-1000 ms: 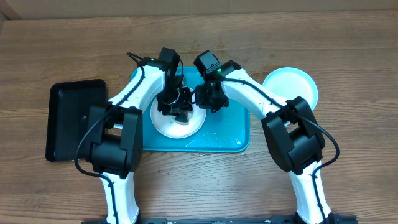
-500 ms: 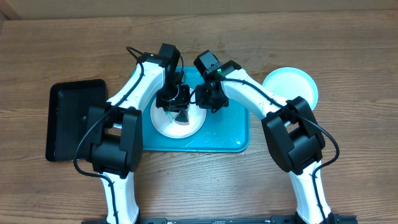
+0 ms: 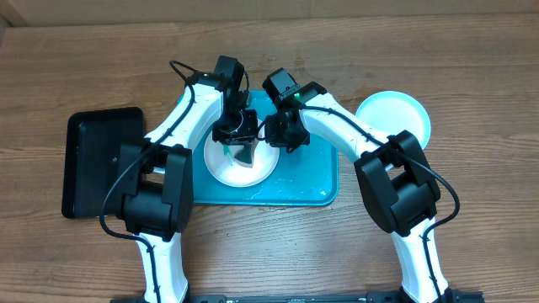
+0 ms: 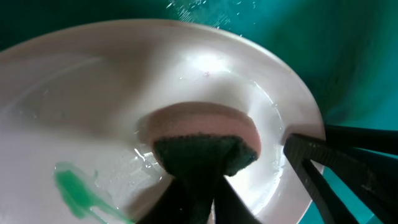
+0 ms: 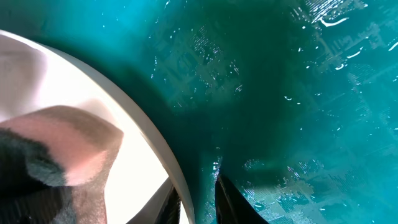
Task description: Clean dirty plates on tray and stack at the side
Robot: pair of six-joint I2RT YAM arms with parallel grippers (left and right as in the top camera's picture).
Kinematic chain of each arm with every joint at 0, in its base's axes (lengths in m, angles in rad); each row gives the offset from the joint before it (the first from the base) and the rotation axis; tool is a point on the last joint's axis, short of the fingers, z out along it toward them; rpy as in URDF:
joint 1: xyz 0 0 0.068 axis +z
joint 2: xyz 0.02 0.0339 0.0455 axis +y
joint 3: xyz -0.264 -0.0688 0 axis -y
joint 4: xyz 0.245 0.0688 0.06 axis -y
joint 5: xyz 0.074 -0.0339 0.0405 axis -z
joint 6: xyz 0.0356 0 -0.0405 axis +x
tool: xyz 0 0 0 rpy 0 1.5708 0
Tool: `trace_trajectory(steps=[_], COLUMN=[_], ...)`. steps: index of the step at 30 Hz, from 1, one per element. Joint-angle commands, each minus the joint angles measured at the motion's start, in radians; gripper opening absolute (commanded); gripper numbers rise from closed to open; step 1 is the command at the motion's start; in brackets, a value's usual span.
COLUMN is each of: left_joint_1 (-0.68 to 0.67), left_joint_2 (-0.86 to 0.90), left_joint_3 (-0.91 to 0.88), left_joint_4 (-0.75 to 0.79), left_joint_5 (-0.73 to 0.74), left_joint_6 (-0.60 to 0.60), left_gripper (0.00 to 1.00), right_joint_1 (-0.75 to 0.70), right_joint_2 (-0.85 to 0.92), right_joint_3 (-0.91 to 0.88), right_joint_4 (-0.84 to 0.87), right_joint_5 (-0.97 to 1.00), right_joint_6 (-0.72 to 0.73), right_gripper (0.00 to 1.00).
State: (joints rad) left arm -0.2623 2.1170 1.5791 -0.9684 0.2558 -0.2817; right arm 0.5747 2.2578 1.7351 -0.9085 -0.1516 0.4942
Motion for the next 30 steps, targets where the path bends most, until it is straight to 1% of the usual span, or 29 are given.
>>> trace_trajectory(steps=[1,4,7,10,12,13,15,17,19,21,23,26,28,30], left_joint_1=[0.000,0.000,0.000,0.000,0.001,0.002,0.005,0.006,0.006,0.006,0.006,-0.006,-0.021,-0.036], left_joint_2=[0.005,0.005,0.005,0.005,0.005,0.005,0.005,0.005,0.004,0.003,0.004,0.005,0.005,0.005], left_joint_3=[-0.007,-0.007,-0.007,-0.007,-0.006,-0.006,-0.005,0.004,0.012,0.014,0.013,0.011,0.011,0.011], left_joint_4=[-0.022,-0.055,-0.090,-0.115,-0.119,-0.116,-0.100,-0.085,-0.068,-0.041,-0.006,0.026,0.027,0.010], left_joint_5=[-0.005,-0.066,-0.270,-0.512,-0.614,-0.649,-0.673,-0.652,-0.563,-0.407,-0.196,-0.013,0.051,0.060], left_joint_6=[-0.006,-0.006,-0.025,-0.094,-0.131,-0.148,-0.154,-0.165,-0.168,-0.167,-0.149,-0.141,-0.139,-0.107], left_gripper=[0.04,0.04,0.04,0.04,0.04,0.04,0.04,0.04,0.04,0.04,0.04,0.04,0.04,0.04], right_joint_1=[-0.008,-0.008,-0.008,-0.008,-0.008,-0.008,-0.008,-0.008,-0.008,-0.008,-0.008,-0.008,-0.008,-0.008], right_joint_2=[-0.006,-0.006,-0.006,-0.006,-0.006,-0.006,-0.006,-0.006,-0.006,-0.006,-0.006,-0.006,-0.006,-0.006], right_joint_3=[-0.014,-0.014,-0.014,-0.014,-0.014,-0.014,-0.014,-0.014,-0.014,-0.014,-0.014,-0.014,-0.014,-0.014], right_joint_4=[-0.006,-0.010,-0.019,-0.021,-0.021,-0.021,-0.022,-0.021,-0.021,-0.020,-0.019,-0.020,-0.021,-0.020], right_joint_5=[0.019,0.020,0.020,0.020,0.020,0.020,0.020,0.020,0.020,0.020,0.020,0.020,0.020,0.020], right_joint_6=[0.003,0.003,0.003,0.003,0.003,0.003,0.003,0.003,0.003,0.003,0.004,0.004,0.003,0.003], right_gripper=[0.21,0.21,0.21,0.21,0.21,0.21,0.21,0.21,0.21,0.21,0.21,0.21,0.21,0.21])
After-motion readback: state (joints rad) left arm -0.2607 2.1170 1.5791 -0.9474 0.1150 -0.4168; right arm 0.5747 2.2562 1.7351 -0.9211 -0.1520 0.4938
